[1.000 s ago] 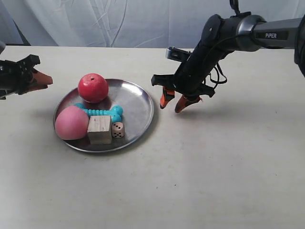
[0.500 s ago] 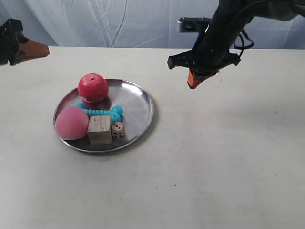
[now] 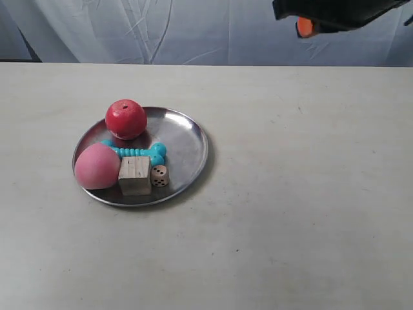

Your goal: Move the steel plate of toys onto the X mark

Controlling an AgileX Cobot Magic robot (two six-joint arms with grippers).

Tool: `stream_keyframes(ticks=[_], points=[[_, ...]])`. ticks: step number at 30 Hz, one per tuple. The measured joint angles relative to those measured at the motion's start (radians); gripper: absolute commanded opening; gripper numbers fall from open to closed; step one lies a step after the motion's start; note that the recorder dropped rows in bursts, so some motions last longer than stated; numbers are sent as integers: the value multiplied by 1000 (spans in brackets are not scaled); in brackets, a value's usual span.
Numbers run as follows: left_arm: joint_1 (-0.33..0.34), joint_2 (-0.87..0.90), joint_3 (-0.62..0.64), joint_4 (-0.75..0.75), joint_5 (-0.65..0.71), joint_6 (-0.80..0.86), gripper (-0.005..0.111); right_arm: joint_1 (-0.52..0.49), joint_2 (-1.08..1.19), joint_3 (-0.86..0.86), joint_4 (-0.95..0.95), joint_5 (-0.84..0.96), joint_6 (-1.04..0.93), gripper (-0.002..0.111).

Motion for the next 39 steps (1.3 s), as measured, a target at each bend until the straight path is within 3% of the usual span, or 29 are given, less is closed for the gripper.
stream_keyframes(ticks=[7, 11, 18, 26, 30, 34, 39], points=[[10, -48, 0, -63, 56, 1, 0, 0, -213, 207, -2, -157, -2, 0], [5, -139, 2, -14, 82, 5, 0, 0, -334, 346, 4, -213, -4, 0], [-171, -324, 19, 0, 42, 35, 0, 0, -641, 582, 12, -254, -4, 0], [-337, -633, 176, 0, 19, -44, 0, 0, -1148, 771, 25, -194, -6, 0], [-356, -714, 206, 2, 11, -44, 0, 0, -1237, 821, -13, -166, -6, 0], [-370, -748, 211, 2, 10, -44, 0, 0, -1251, 846, -38, 43, -6, 0], [-374, -748, 213, 2, 6, -44, 0, 0, -1251, 846, -38, 69, -6, 0]])
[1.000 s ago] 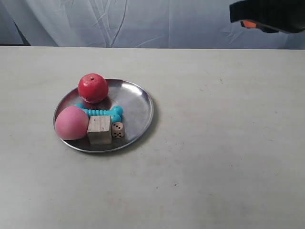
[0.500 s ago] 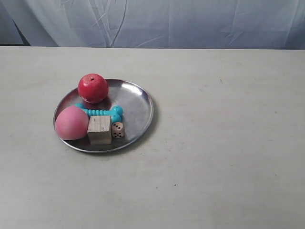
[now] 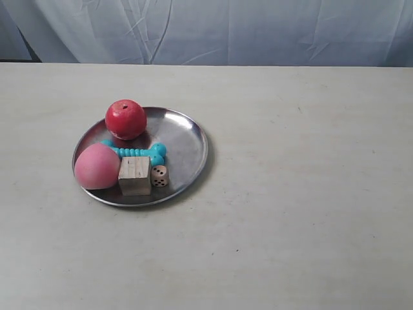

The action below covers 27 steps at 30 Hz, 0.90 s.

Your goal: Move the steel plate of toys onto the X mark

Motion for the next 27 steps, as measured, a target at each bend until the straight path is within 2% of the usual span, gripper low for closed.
stream_keyframes(ticks=[12, 15, 18, 24, 27], points=[[-22, -1, 0, 0, -45, -2, 0, 0, 0, 0, 6, 5, -1, 0], [-24, -1, 0, 0, -73, -2, 0, 0, -7, 24, 7, -54, -1, 0], [-26, -1, 0, 0, -96, -2, 0, 0, -17, 90, 11, -255, -1, 0], [-65, -1, 0, 1, -109, -2, 0, 0, -22, 286, 12, -860, -1, 0], [-69, -1, 0, 1, -112, -2, 0, 0, -24, 373, 12, -1000, -1, 0]])
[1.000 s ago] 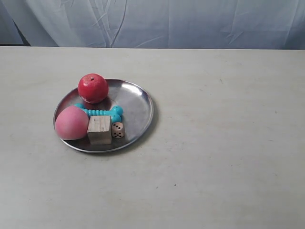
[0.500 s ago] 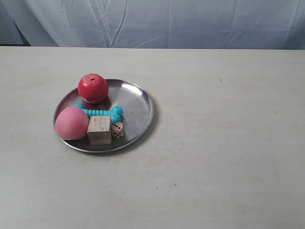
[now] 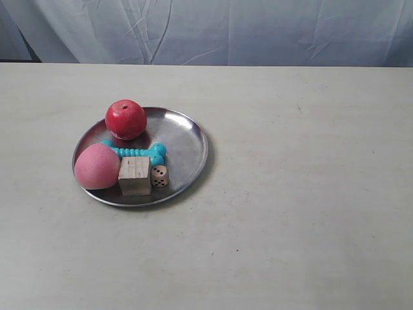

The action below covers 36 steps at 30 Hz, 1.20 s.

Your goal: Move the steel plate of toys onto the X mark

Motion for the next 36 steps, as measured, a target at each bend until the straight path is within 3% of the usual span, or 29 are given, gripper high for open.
stream_keyframes(ticks=[5, 20, 30, 36], points=[[0, 0, 0, 0, -4, 0, 0, 0, -2, 104, 2, -28, 0, 0], [0, 0, 0, 0, -9, 0, 0, -14, -30, 111, 2, 87, 0, 0], [0, 0, 0, 0, -45, 0, 0, -305, -163, 111, 2, 88, 0, 0], [0, 0, 0, 0, -83, 2, 0, -341, -163, 111, 10, 88, 2, 0]])
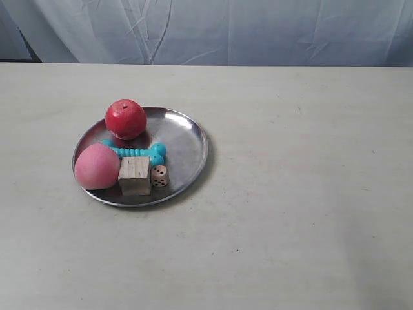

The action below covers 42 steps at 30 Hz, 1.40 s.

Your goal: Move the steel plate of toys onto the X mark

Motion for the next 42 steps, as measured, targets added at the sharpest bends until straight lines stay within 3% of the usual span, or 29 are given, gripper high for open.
stream_keyframes(ticks=[18, 21, 24, 29, 34, 42], points=[[0, 0, 0, 0, 19, 24, 0, -1, 0, 0, 2, 0, 2, 0], [0, -5, 21, 0, 125, 67, 0, -1, 0, 0, 2, 0, 2, 0], [0, -48, 97, 0, 332, 147, 0, -1, 0, 0, 2, 0, 2, 0], [0, -261, 344, -16, 746, 259, 0, -1, -2, 0, 2, 0, 2, 0], [-5, -281, 366, -42, 832, 305, 0, -1, -2, 0, 2, 5, 2, 0], [-11, -279, 368, -70, 819, 365, 0, -1, -2, 0, 2, 7, 2, 0]])
